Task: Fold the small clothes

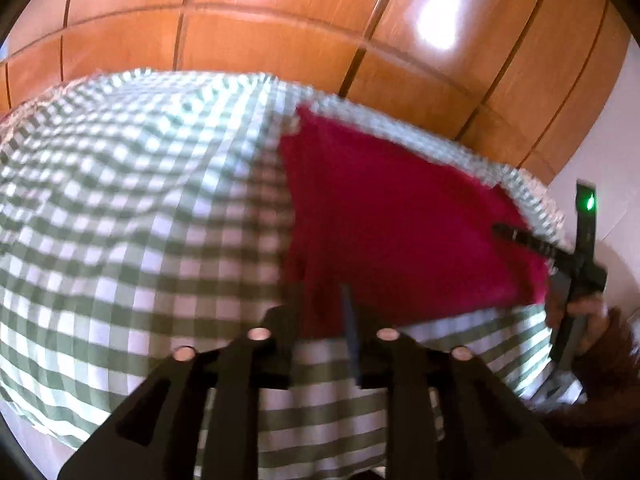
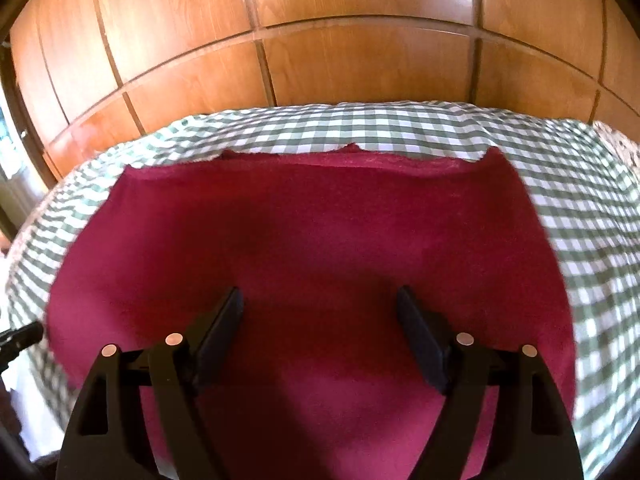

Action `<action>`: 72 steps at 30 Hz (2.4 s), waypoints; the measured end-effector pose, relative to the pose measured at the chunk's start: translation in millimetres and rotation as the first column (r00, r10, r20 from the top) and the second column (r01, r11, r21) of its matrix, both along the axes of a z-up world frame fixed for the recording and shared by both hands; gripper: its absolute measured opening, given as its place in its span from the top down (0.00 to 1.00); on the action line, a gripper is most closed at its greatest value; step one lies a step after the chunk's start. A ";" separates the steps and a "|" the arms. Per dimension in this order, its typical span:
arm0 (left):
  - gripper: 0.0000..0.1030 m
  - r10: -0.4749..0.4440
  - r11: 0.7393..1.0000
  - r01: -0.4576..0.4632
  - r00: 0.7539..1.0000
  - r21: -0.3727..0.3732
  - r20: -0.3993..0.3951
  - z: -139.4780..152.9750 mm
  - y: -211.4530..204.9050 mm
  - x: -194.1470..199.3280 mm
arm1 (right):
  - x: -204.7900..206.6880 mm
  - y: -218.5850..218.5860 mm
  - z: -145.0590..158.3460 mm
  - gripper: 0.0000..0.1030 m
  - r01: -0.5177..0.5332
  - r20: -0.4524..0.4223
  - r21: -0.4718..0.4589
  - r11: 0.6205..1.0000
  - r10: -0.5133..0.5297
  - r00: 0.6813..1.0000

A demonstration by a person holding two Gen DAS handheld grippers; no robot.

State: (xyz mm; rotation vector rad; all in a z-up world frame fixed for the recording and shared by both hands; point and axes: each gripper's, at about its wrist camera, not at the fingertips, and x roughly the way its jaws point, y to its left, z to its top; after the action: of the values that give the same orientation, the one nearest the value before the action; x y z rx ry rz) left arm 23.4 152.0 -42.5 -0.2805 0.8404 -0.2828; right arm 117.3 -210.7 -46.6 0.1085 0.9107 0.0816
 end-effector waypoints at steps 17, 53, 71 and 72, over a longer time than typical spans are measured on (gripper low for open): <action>0.61 -0.183 0.956 0.192 0.981 0.223 -0.061 -21.7 -131.7 26.5 | -88.6 -114.5 -33.8 0.25 0.190 -0.083 0.076 0.979 -0.184 0.979; 0.38 0.197 0.980 -0.193 0.976 0.045 -0.096 8.9 0.8 126.9 | 44.0 -49.6 -28.4 0.12 0.149 -0.006 -0.060 0.987 -0.149 0.989; 0.84 0.256 0.940 -0.215 0.958 0.266 -0.132 -44.3 -31.5 192.5 | 43.6 -47.1 -33.4 0.08 0.142 0.020 -0.048 0.989 -0.141 0.990; 0.75 0.274 0.932 -0.230 0.953 0.280 -0.129 -42.0 -31.3 191.9 | 43.5 -47.6 -33.4 0.08 0.141 0.021 -0.046 0.989 -0.140 0.990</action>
State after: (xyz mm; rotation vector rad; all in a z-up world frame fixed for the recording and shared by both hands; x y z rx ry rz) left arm 215.2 120.8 -84.5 -0.1631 0.9847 0.0967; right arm 160.8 -258.3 -80.0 0.1276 0.8841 -0.0702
